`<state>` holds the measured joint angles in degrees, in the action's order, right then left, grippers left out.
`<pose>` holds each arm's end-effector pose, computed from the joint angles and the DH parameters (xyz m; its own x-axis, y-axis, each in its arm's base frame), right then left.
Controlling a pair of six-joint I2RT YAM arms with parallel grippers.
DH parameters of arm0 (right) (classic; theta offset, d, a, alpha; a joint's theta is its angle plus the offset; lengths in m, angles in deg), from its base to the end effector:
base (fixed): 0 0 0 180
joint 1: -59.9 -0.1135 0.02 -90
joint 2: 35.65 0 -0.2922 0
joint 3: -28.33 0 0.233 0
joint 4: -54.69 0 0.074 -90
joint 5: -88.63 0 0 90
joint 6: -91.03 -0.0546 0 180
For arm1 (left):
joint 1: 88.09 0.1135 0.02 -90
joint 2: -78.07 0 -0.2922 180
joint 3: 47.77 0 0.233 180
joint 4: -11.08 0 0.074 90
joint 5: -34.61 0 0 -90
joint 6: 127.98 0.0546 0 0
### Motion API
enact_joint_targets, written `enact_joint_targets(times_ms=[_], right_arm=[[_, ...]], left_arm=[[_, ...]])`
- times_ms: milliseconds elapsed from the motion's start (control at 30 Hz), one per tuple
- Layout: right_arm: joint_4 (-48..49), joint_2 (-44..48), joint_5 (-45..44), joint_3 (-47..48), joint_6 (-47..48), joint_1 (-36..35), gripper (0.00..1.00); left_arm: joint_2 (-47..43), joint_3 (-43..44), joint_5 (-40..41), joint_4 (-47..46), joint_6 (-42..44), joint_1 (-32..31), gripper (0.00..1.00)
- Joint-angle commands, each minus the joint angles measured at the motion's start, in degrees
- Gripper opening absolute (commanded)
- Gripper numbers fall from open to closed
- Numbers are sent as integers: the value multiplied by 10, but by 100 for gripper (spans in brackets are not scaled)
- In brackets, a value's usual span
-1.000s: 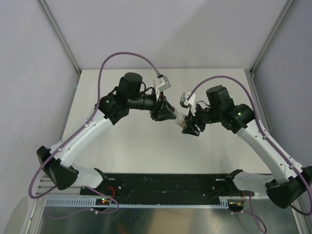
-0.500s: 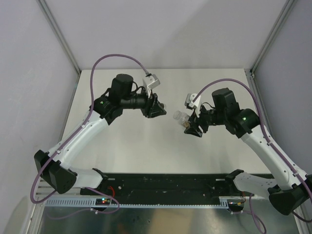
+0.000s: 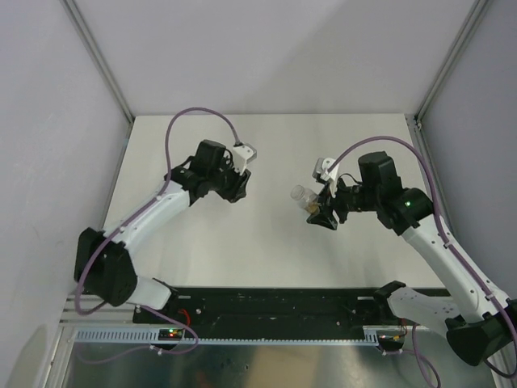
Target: Sort the pills into containers
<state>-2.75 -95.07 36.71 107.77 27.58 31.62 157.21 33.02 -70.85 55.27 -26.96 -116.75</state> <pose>0.1454 0.1164 0.3737 -0.1192 -0.4636 -0.8780 -0.9587 0.2838 -0.0197 0.2485 -0.1524 0.3216 -0.4610 0.4619 -0.7577 0.7363 0.6757 -0.0361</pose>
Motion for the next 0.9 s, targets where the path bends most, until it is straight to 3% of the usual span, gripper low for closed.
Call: enact_joint_targets(times_ms=[0, 400, 867], right_arm=[[39, 14, 28, -7, -8, 10, 0], [37, 33, 34, -37, -6, 31, 0], [50, 43, 38, -83, -7, 59, 0]], left_arm=[[65, -10, 84, 5, 30, 22, 43], [221, 9, 92, 5, -17, 61, 50], [269, 25, 68, 8, -45, 68, 60]])
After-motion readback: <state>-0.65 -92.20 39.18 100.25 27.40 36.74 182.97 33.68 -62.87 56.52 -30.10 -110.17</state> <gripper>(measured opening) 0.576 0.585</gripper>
